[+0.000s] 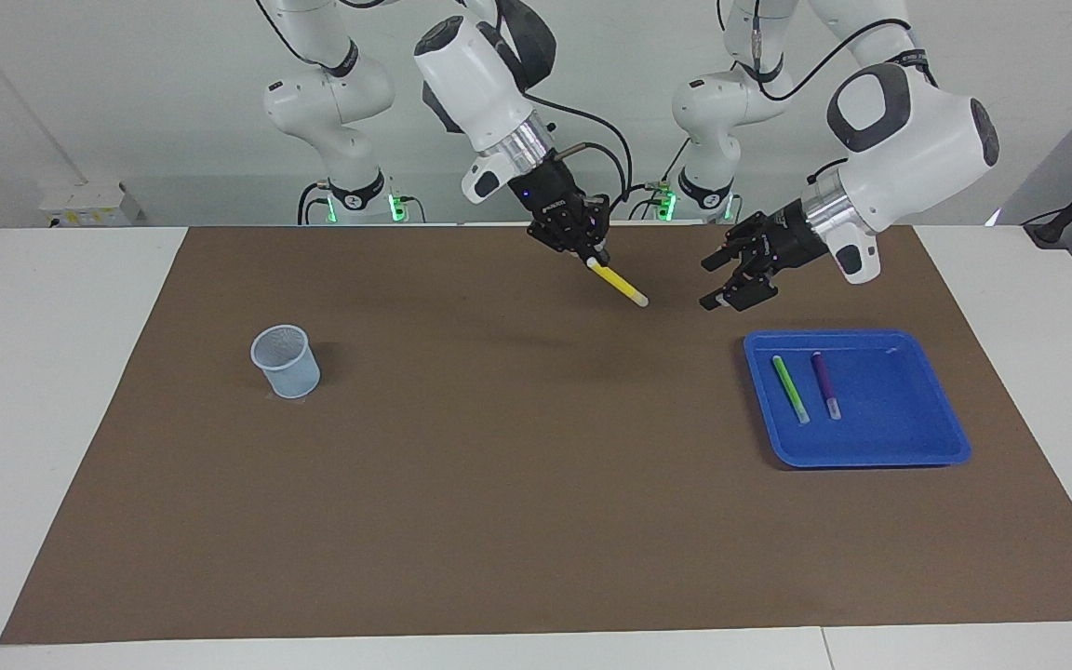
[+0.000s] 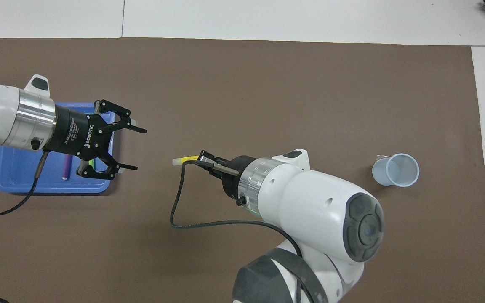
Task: Right arm passes pens to left for tray arrangement
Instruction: 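Close the left gripper on the yellow pen held by the right gripper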
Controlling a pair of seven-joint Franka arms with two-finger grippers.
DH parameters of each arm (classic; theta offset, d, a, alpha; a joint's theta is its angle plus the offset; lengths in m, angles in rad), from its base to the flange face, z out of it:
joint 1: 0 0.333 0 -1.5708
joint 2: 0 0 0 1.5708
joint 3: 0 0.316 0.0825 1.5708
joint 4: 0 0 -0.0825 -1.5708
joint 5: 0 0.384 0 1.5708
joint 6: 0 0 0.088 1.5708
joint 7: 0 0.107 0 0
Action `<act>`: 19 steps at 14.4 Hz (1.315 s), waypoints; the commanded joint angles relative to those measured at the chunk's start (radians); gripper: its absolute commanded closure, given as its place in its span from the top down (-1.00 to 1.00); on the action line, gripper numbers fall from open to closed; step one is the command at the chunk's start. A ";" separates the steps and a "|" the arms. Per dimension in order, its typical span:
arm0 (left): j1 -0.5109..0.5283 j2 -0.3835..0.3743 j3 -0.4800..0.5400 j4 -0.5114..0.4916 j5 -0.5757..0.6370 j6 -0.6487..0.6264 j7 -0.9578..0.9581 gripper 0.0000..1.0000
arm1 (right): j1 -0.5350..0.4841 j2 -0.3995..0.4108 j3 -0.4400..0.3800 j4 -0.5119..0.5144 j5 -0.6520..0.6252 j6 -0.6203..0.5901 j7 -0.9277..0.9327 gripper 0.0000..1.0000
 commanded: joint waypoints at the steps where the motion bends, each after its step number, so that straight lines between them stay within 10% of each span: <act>1: -0.066 -0.074 0.013 -0.122 -0.043 0.106 -0.102 0.82 | 0.019 -0.013 -0.001 -0.026 0.029 0.024 0.001 -1.00; 19: -0.227 -0.145 0.014 -0.265 -0.134 0.302 -0.230 0.59 | 0.011 -0.008 -0.001 -0.024 0.029 0.024 -0.016 -1.00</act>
